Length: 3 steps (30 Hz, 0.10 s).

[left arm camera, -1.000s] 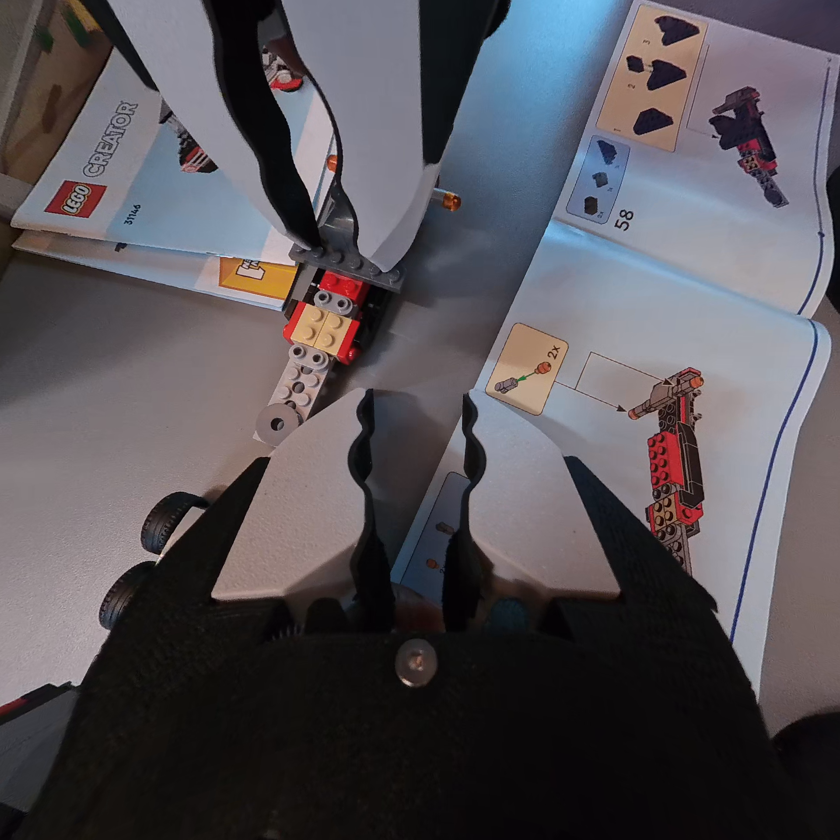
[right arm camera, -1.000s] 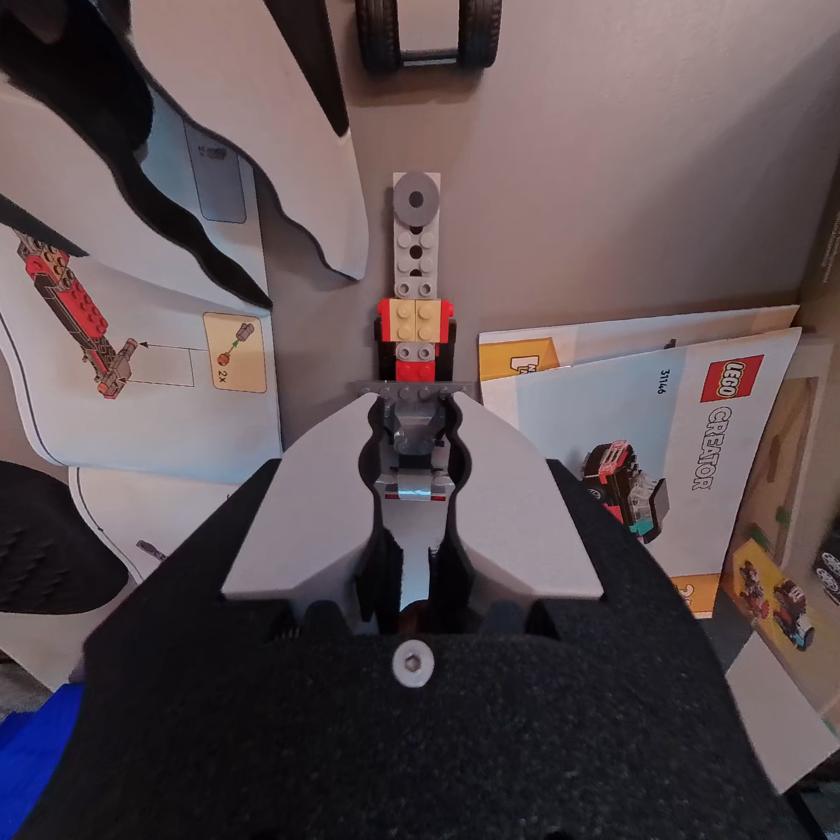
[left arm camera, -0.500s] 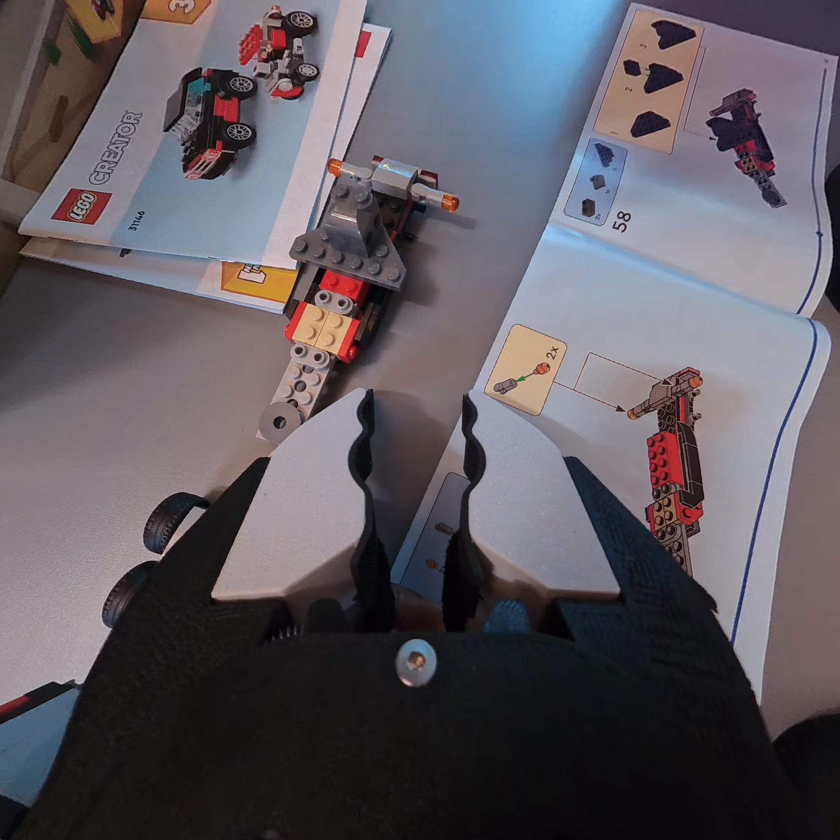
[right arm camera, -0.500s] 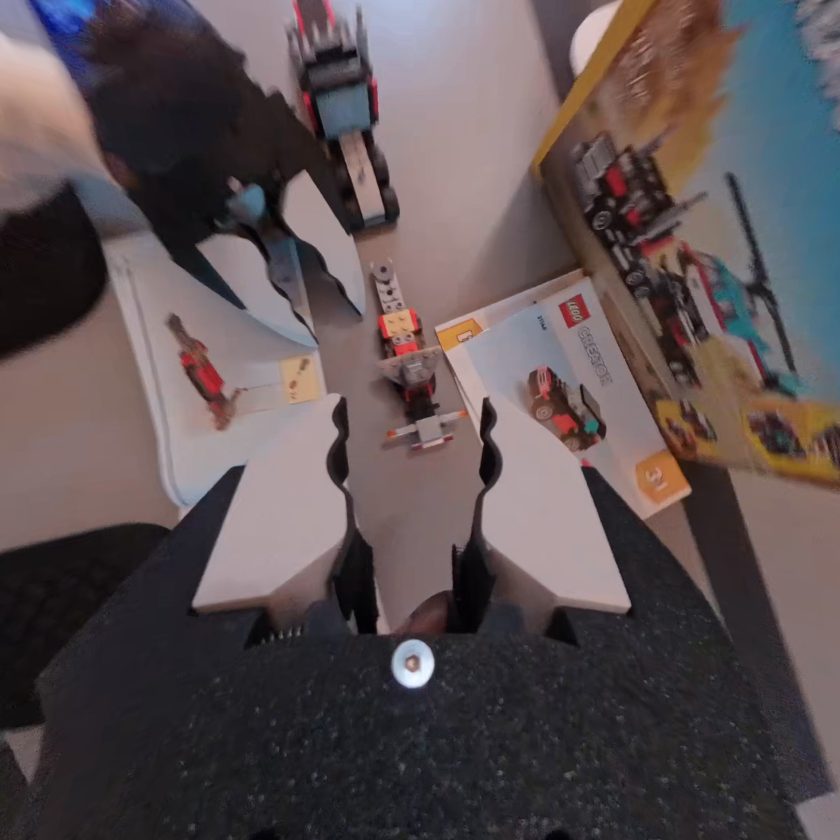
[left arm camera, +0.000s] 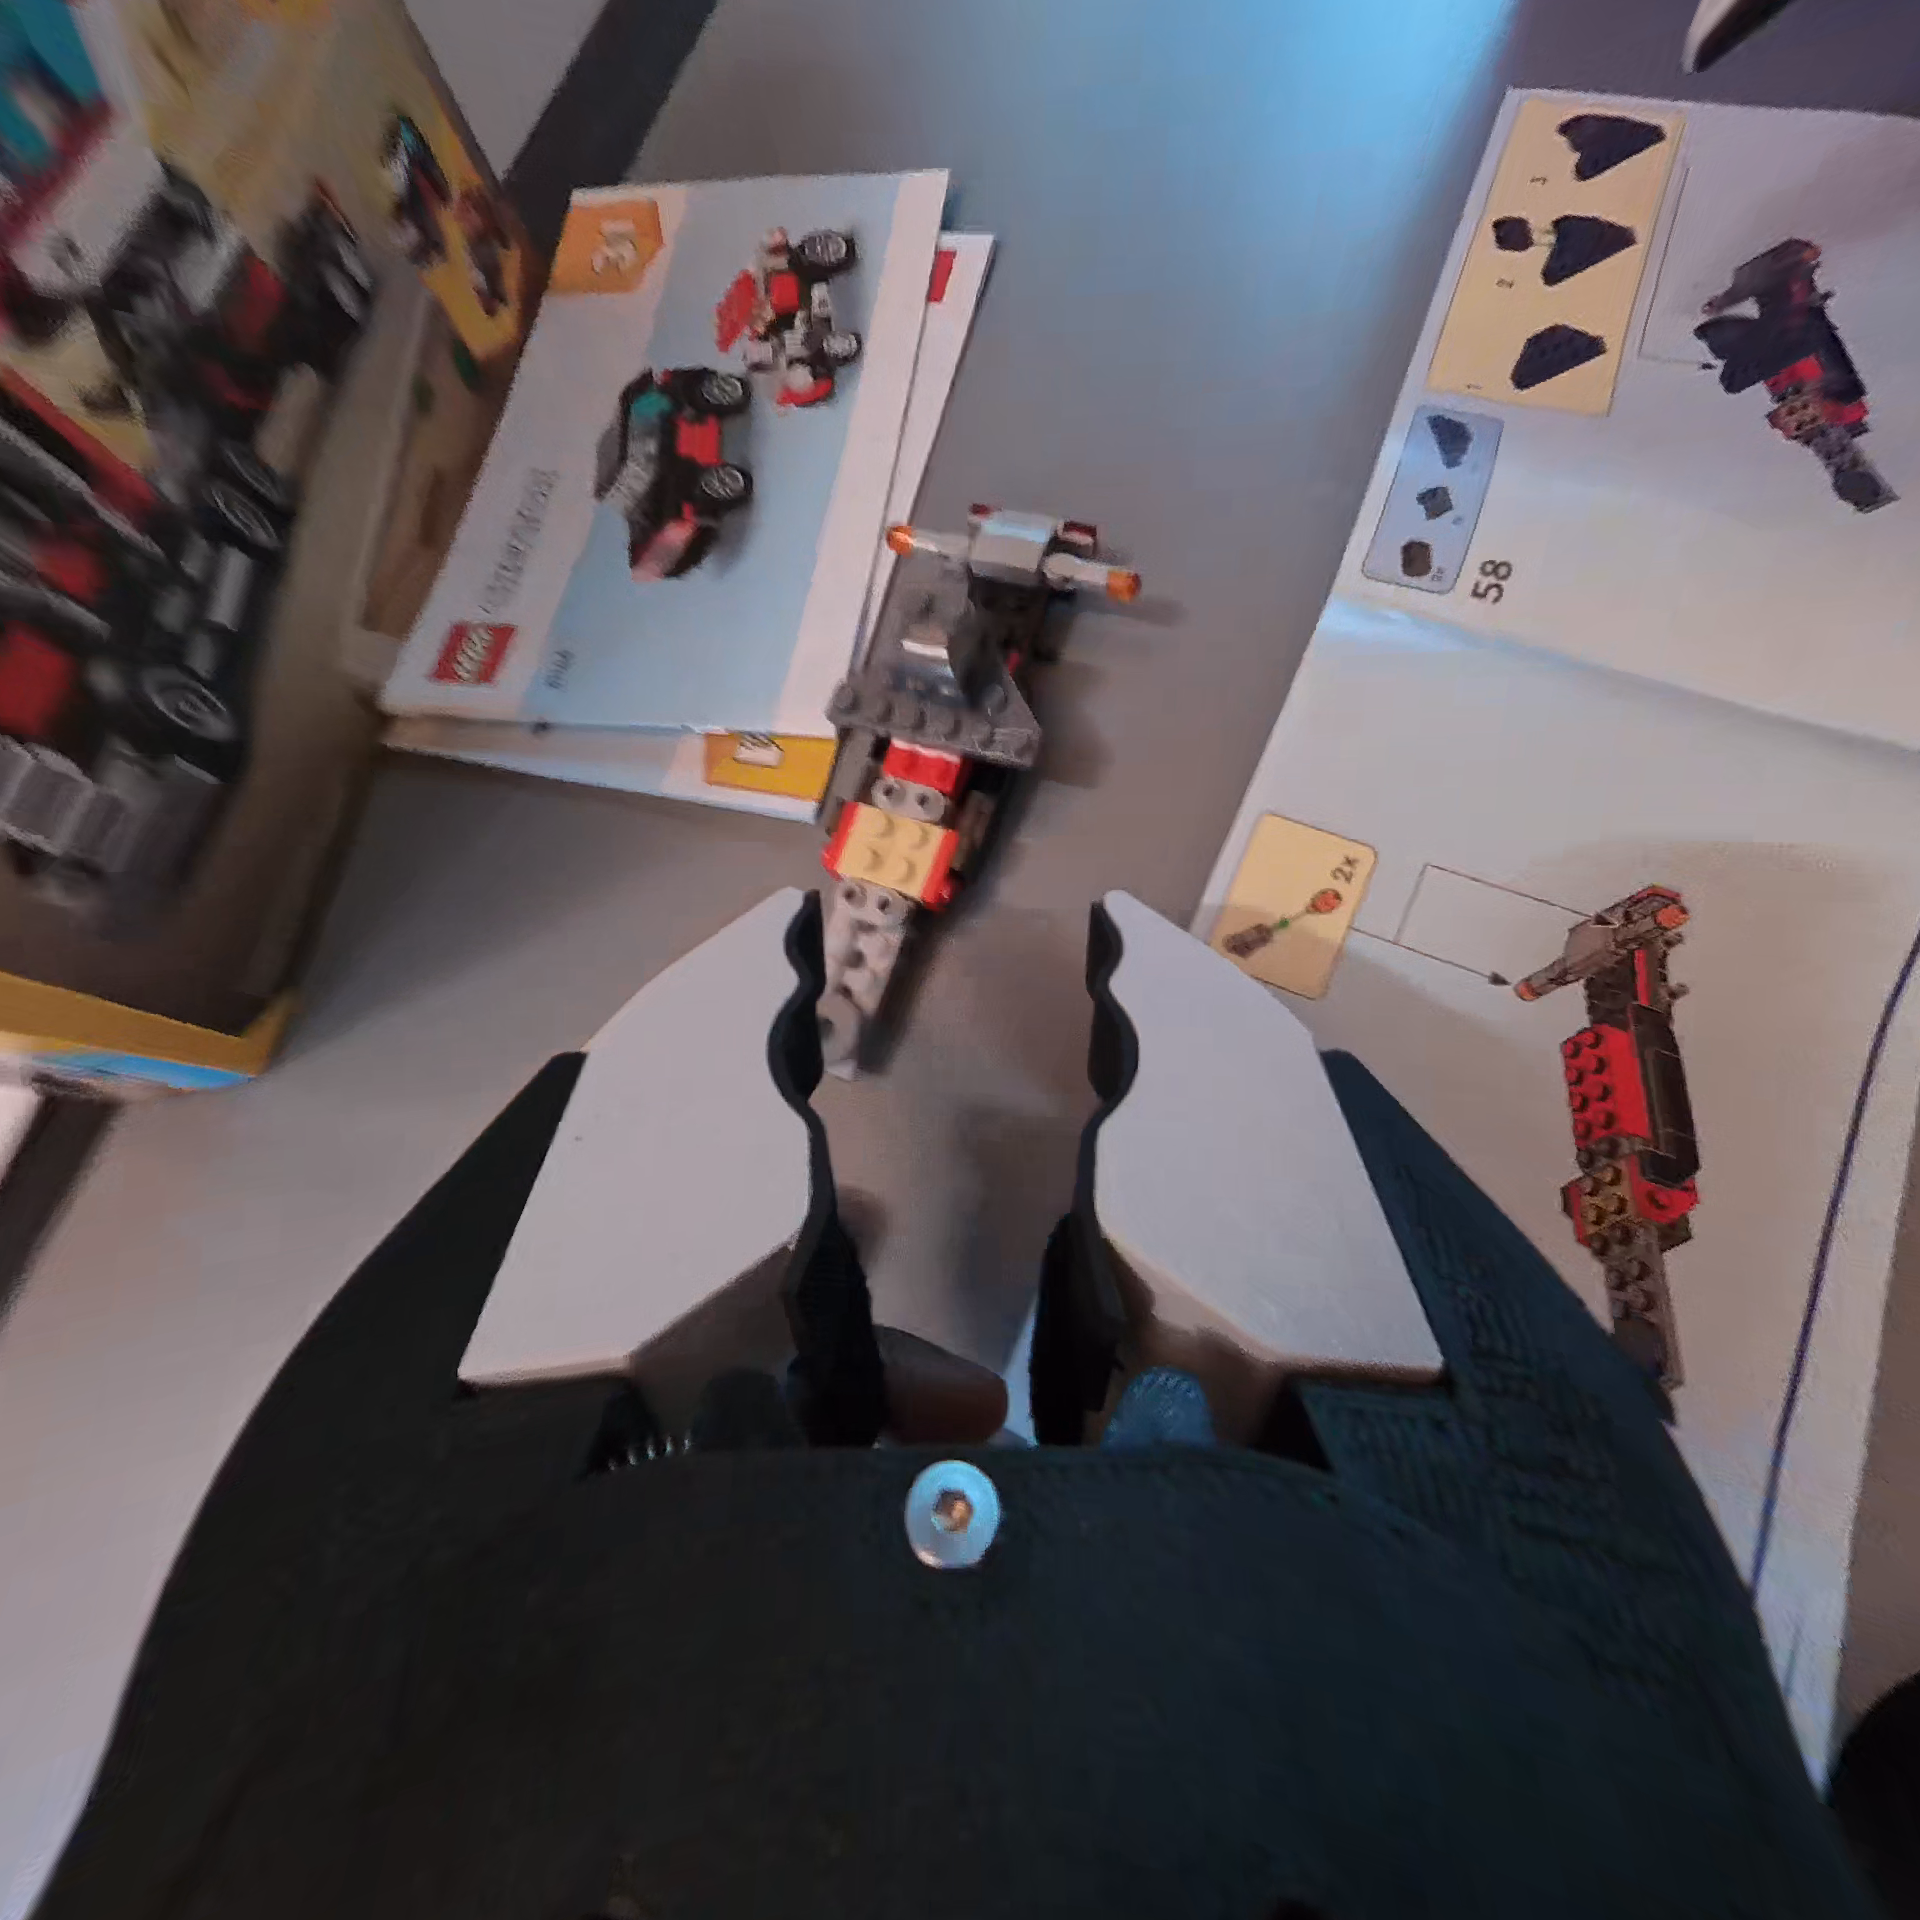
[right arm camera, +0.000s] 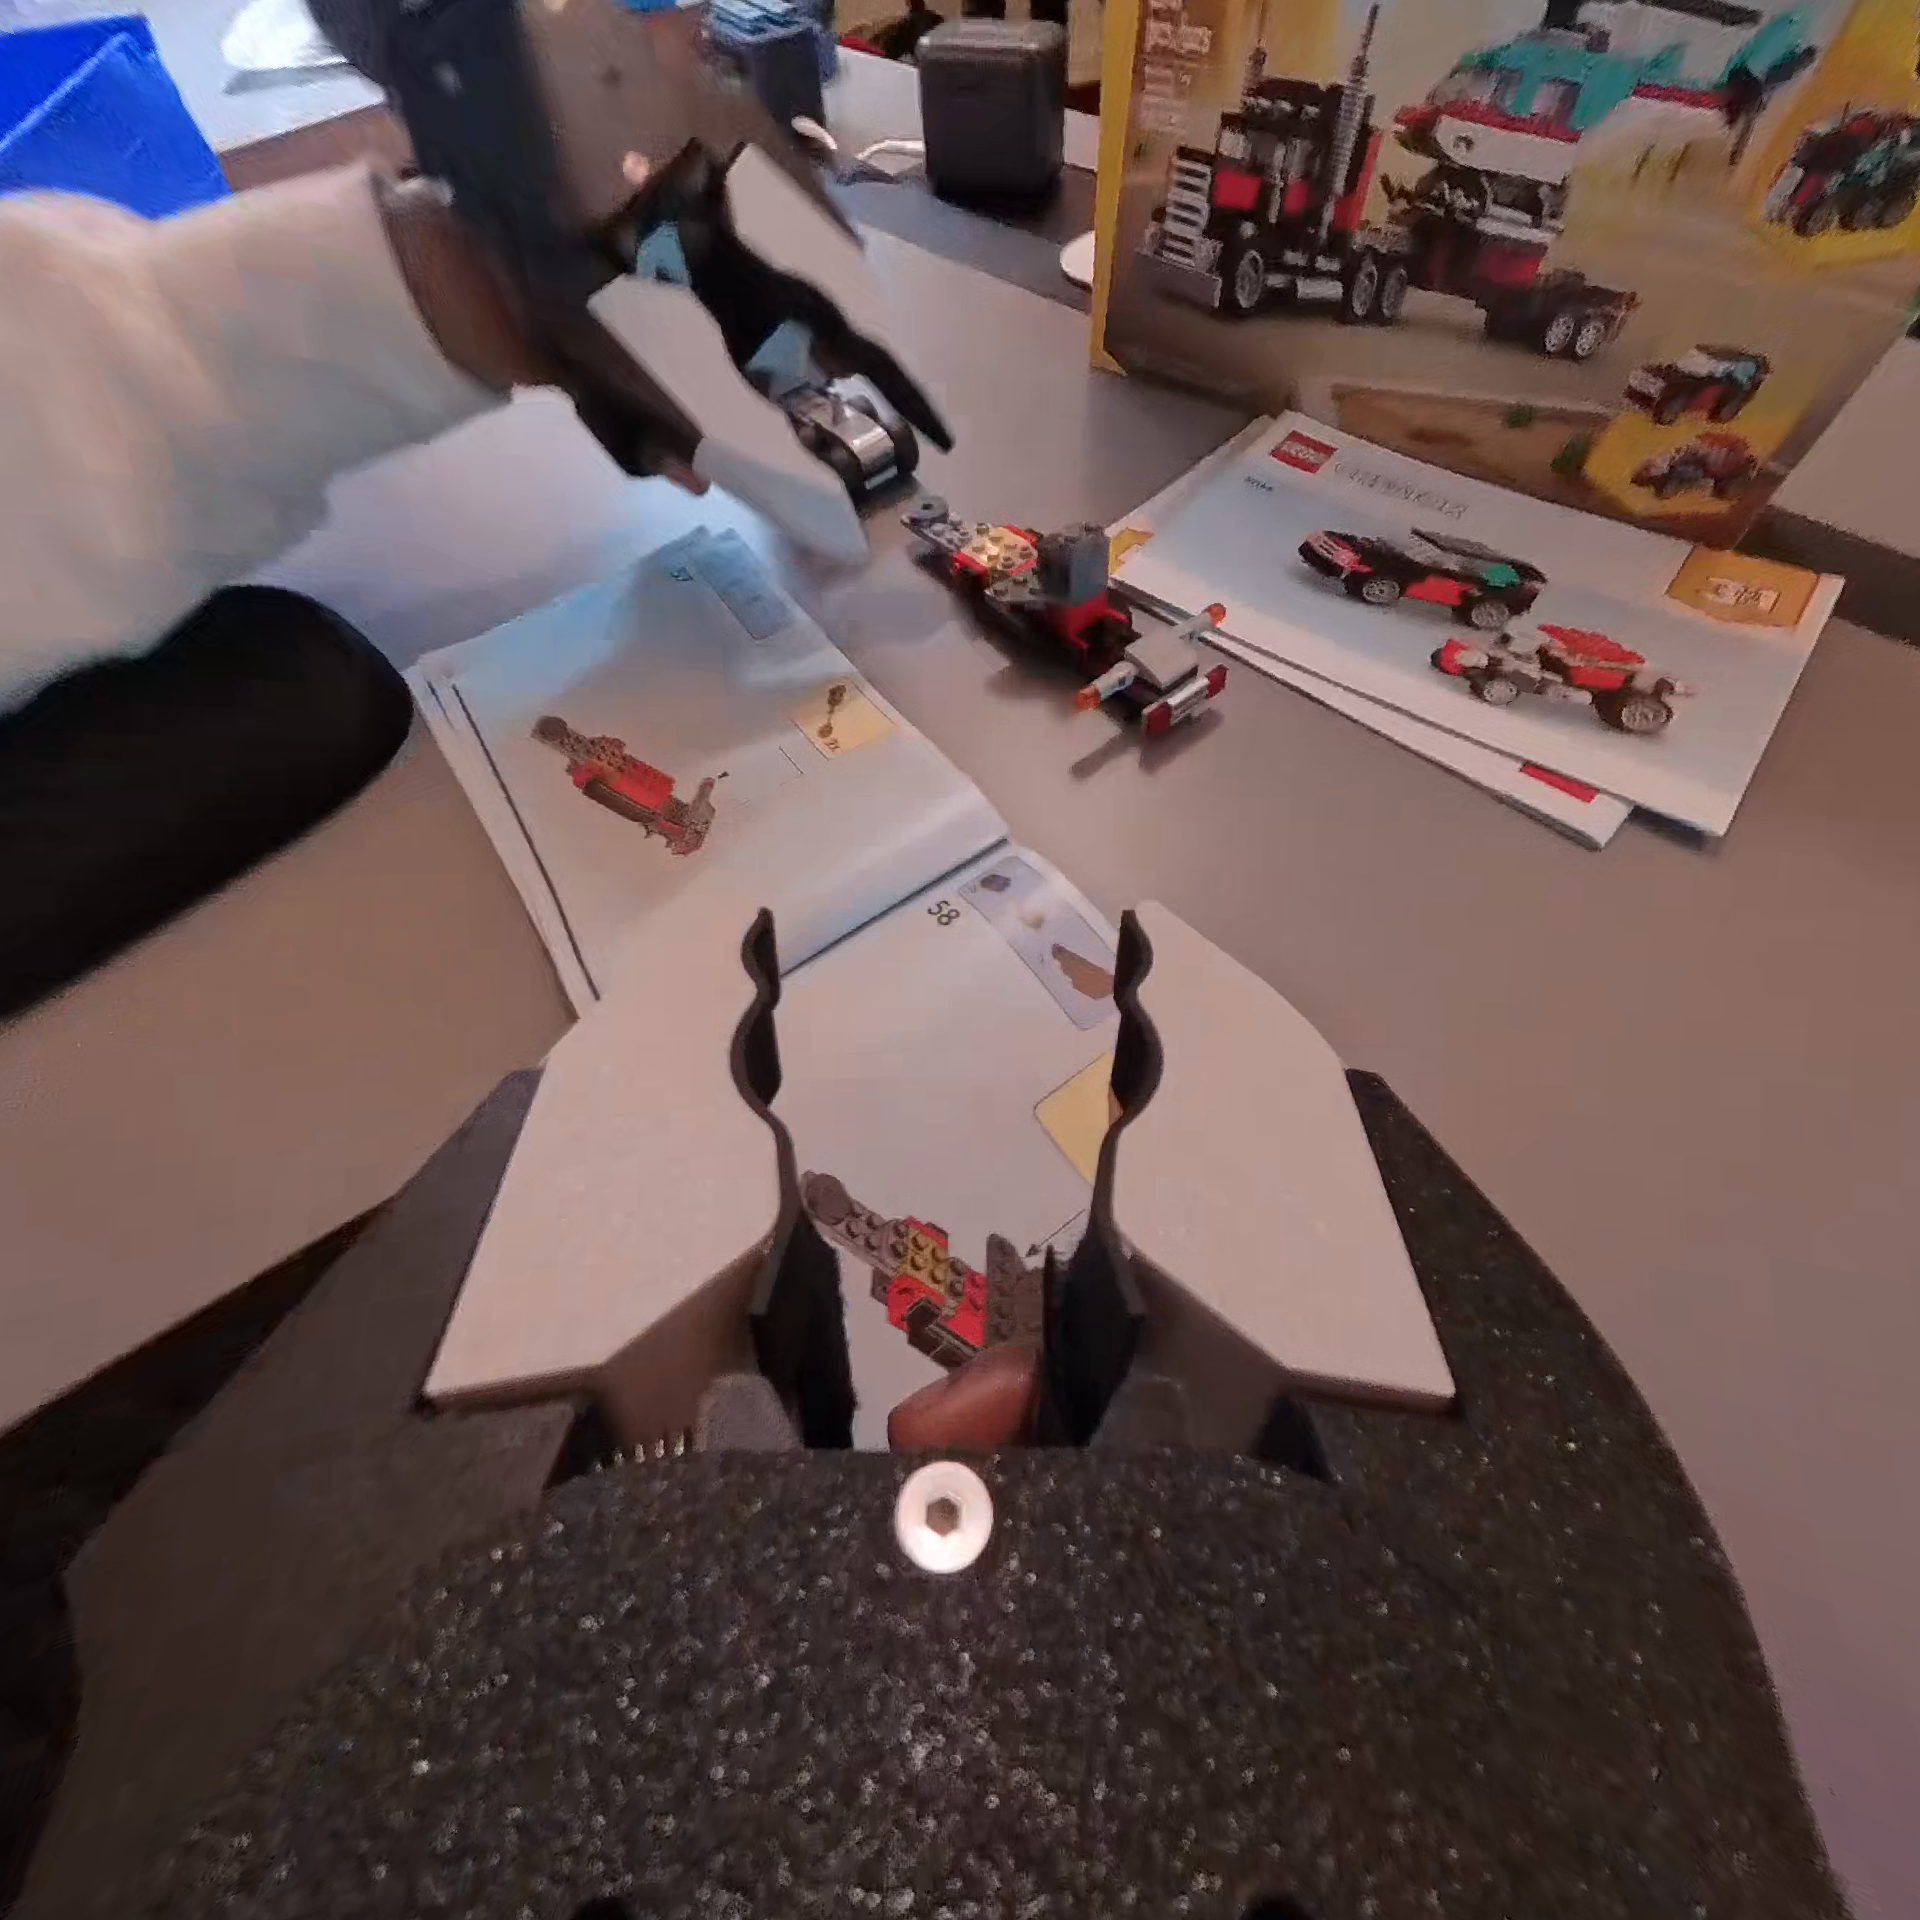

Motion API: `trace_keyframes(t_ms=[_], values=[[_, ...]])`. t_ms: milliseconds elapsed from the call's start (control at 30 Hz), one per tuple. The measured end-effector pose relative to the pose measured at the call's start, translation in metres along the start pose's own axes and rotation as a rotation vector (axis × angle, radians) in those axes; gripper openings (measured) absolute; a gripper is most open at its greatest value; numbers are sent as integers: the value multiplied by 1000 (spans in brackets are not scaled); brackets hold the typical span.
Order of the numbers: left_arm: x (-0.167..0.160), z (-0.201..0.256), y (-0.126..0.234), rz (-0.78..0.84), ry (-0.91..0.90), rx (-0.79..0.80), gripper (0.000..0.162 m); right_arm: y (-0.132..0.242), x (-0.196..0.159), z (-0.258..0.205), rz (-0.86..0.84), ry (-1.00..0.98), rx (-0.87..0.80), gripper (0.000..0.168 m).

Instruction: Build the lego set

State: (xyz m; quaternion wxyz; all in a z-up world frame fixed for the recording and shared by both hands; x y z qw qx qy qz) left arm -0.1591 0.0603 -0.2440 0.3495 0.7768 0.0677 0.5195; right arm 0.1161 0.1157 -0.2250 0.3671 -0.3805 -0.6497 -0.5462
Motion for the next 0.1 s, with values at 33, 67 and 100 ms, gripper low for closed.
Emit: trace_keyframes(t_ms=[33, 67, 100], values=[[7, -4, 1, -11, -41, 1, 49, -2, -1, 1, 19, 21, 19, 62], [14, -9, -1, -37, -84, 0, 49, -3, 0, 2, 51, 28, 39, 61], [20, -15, -4, -77, -122, -6, 50, -3, -1, 4, 87, 25, 54, 60]])
Point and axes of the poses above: each gripper's, where its closed fingertips meet, y back along the fingers, x out of its top, z = x × y across the jaws, the point moved 8 cm from there along y, back along the fingers, and after that the axes turned 8 degrees about x, right-handed, at the moved point
